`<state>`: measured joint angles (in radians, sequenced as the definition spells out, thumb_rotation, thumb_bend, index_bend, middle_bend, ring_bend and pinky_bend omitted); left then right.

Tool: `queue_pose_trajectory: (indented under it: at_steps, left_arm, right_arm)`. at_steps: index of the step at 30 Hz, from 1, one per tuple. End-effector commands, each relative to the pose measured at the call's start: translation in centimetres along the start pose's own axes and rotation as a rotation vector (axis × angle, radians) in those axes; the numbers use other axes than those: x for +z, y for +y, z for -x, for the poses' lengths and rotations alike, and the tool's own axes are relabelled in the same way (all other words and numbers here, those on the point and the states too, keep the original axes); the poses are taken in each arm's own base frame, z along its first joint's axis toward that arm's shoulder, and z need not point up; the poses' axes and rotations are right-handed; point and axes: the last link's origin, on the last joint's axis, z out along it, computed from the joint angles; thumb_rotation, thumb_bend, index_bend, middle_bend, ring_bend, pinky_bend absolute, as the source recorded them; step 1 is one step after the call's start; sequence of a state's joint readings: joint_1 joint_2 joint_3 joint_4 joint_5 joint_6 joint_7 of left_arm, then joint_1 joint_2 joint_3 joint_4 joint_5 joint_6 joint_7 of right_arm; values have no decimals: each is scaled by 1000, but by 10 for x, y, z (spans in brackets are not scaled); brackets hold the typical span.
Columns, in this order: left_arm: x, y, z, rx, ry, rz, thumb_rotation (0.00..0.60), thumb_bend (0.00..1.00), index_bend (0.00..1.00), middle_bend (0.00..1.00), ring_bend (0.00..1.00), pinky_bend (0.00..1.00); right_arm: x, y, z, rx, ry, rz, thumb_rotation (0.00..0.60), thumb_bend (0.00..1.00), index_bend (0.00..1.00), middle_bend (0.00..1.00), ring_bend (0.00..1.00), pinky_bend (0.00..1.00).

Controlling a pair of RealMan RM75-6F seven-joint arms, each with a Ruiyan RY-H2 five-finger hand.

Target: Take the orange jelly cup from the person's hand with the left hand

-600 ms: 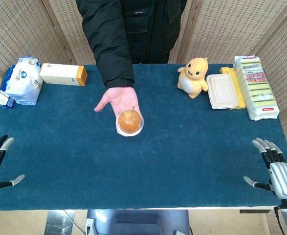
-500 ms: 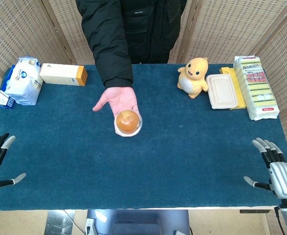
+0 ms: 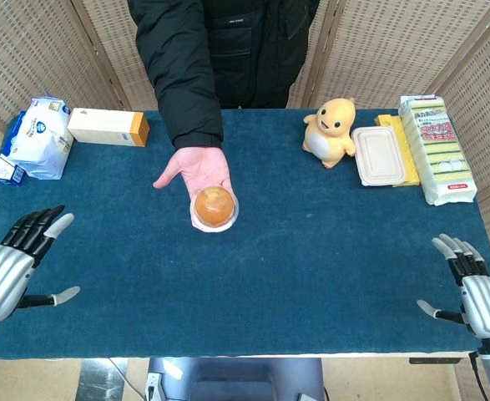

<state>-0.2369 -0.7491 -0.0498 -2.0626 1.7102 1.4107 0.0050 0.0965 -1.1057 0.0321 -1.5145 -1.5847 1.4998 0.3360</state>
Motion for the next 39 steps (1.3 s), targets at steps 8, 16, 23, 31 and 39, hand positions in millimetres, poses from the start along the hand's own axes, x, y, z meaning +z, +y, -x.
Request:
queue_pose_trajectory:
  at_steps: [8, 16, 23, 31, 39]
  left_arm:
    - [104, 108, -57, 33, -6, 276, 600, 85, 0, 0, 0, 128]
    - [153, 140, -44, 57, -77, 217, 600, 84, 0, 0, 0, 158]
    - [176, 155, -30, 78, -106, 141, 600, 86, 0, 0, 0, 158]
    - [186, 161, -19, 100, -89, 74, 600, 113, 0, 118, 31, 194]
    - [194, 158, -15, 93, -77, 12, 600, 166, 120, 270, 153, 312]
  right_arm:
    - [2, 1, 2, 0, -12, 3, 600, 79, 71, 33, 44, 39]
    - [3, 3, 0, 13, -9, 7, 600, 84, 71, 33, 44, 39]
    - [4, 5, -2, 26, -10, 13, 600, 93, 71, 33, 44, 39]
    - [4, 7, -4, 39, -12, 14, 600, 95, 71, 33, 46, 39]
    - [4, 7, -4, 44, -12, 13, 600, 97, 71, 33, 46, 39]
